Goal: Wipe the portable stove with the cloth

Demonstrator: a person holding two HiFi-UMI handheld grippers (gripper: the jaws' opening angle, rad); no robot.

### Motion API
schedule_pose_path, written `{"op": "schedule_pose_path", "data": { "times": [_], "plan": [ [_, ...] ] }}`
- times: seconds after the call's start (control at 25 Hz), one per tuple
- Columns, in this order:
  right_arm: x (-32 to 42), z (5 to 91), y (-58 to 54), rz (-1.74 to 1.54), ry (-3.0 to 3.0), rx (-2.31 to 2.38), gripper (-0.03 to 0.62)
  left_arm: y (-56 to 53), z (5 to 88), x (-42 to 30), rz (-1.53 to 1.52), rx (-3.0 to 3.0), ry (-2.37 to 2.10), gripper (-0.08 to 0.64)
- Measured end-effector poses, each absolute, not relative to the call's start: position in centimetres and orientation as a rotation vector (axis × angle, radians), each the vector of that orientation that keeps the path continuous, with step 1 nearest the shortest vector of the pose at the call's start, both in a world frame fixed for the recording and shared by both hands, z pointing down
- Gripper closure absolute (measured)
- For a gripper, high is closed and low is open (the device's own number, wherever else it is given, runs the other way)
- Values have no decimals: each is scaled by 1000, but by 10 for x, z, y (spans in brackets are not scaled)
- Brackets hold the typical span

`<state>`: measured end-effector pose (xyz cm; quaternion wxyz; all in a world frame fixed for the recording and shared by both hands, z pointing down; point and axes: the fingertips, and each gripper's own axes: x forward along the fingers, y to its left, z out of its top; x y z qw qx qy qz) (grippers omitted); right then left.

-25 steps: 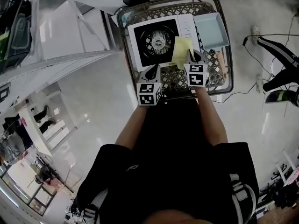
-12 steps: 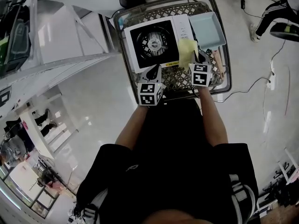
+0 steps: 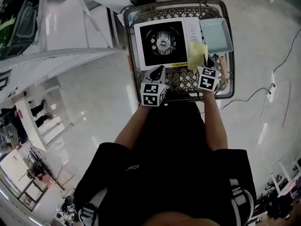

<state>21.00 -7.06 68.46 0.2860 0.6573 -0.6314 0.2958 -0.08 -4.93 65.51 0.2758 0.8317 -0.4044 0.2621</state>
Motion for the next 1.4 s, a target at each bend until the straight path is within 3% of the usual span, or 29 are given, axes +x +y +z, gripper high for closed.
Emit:
{"op": "schedule_pose_path", "data": {
  "times": [0.32, 0.68, 1.04, 1.4],
  "plan": [
    [154, 602, -114, 652, -1923, 1755, 580, -53, 638, -42, 643, 2183, -1205, 538],
    [0, 555, -177, 621, -2247, 1513, 580, -75, 627, -122, 550, 2098, -1335, 538],
    [-147, 581, -190, 811, -2396, 1188, 580, -93, 631, -206, 542, 2020, -1460, 538],
    [-126, 679, -188, 630, -2061, 1160, 580, -105, 645, -227, 533, 2004, -1440, 538]
  ]
}}
